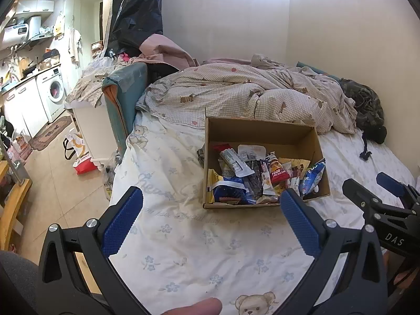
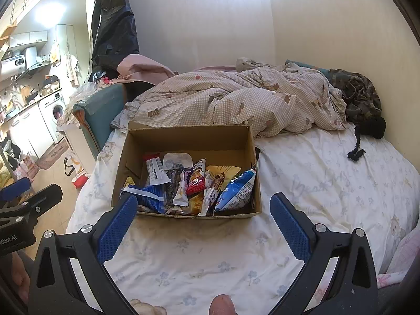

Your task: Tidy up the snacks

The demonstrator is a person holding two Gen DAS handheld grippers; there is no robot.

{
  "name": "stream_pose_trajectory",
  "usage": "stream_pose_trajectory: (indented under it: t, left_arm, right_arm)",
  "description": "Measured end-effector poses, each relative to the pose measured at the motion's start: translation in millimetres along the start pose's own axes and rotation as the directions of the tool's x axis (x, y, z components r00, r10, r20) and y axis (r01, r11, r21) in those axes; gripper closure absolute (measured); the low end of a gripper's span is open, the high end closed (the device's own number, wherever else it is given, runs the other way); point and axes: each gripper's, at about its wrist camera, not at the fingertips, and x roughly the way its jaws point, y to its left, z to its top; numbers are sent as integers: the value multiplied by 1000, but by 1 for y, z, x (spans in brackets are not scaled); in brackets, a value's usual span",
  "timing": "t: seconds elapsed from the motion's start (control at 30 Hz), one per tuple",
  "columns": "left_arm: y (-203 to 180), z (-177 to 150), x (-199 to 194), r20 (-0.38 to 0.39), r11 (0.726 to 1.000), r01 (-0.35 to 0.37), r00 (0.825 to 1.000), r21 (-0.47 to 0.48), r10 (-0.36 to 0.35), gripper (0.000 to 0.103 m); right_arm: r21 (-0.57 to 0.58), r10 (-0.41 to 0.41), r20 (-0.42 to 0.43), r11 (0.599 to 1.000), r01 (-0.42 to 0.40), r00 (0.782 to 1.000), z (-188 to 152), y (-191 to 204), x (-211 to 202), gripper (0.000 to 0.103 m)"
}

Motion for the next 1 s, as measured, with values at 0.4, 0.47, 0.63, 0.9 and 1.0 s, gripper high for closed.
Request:
stream_pose_trajectory:
  t: [0.4, 0.47, 0.63, 0.9, 1.0]
  left_arm:
    - [1, 0, -2, 5, 1000, 0, 1000, -7, 0, 0]
    - [1, 0, -2, 4, 1000, 0, 1000, -10, 0, 0]
    - [3, -1, -3, -6, 1000, -2, 1000, -20, 2, 0]
    - [3, 0, -3, -2, 1000, -6, 1000, -18, 6, 0]
    - [3, -1, -3, -3, 1000, -6, 1000, -21, 6, 0]
  right_arm:
    - [-1, -6, -6, 1000, 6, 1000, -1, 0, 1, 0]
    - [-2, -10, -4, 1000, 10, 1000, -1, 0, 1, 0]
    - [9, -13, -2, 1000, 13, 1000, 1, -3, 2, 0]
    - [14, -15, -8, 1000, 15, 1000, 1, -4, 4, 0]
    - [17, -14, -8, 1000, 14, 1000, 1, -4, 4, 0]
